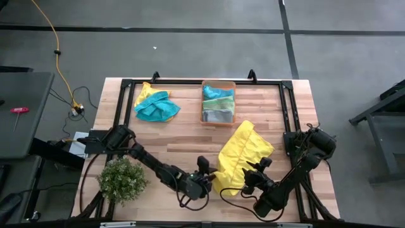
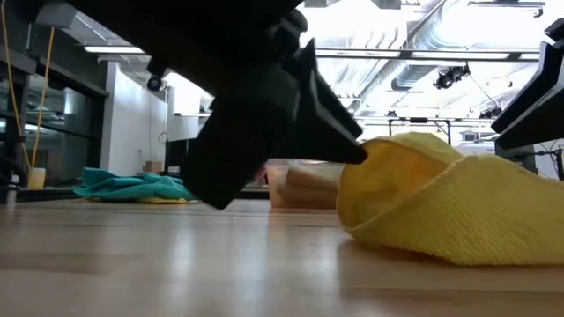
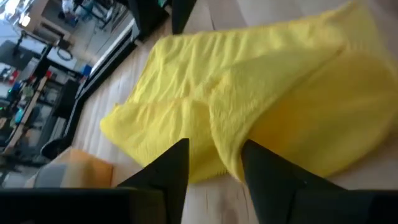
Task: Fold microfiber towels
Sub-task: Fold the right yellow microfiber cloth
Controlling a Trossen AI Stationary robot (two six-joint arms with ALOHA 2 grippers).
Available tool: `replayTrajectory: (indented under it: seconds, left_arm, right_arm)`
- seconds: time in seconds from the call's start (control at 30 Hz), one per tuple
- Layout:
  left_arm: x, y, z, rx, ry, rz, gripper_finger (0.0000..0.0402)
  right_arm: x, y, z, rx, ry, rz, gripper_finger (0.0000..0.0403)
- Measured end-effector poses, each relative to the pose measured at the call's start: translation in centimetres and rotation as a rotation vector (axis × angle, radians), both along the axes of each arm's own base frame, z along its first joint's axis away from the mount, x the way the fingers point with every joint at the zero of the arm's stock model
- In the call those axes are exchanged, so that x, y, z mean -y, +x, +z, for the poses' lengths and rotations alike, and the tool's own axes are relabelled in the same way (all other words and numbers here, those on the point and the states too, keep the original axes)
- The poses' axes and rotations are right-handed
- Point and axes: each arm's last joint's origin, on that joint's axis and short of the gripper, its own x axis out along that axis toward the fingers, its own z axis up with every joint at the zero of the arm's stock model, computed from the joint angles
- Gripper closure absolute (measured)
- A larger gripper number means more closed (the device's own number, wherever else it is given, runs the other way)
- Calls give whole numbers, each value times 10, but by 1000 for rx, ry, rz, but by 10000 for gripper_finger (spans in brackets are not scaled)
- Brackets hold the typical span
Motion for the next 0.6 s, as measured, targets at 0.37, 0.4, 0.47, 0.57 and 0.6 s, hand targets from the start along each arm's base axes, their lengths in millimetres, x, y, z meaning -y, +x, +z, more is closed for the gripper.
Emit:
replayTrajectory:
  seconds: [0.37,0.4,0.47,0.57,0.6]
  left_arm:
    - [3,-14,15,10,77,141,382]
    - [4,-17,19,12,60,149,391]
    - [5,-22,25,24,19,174,398]
    - [5,-32,33,25,-44,214,396]
    - [5,-35,34,20,-65,228,396]
  right_arm:
    - [5,6,0,-3,8,-28,236]
    - [6,6,0,-5,9,-31,236]
    - [6,6,-1,-7,16,-37,236]
    - [5,6,-1,-4,19,-37,236]
    - [5,6,-1,-5,20,-37,236]
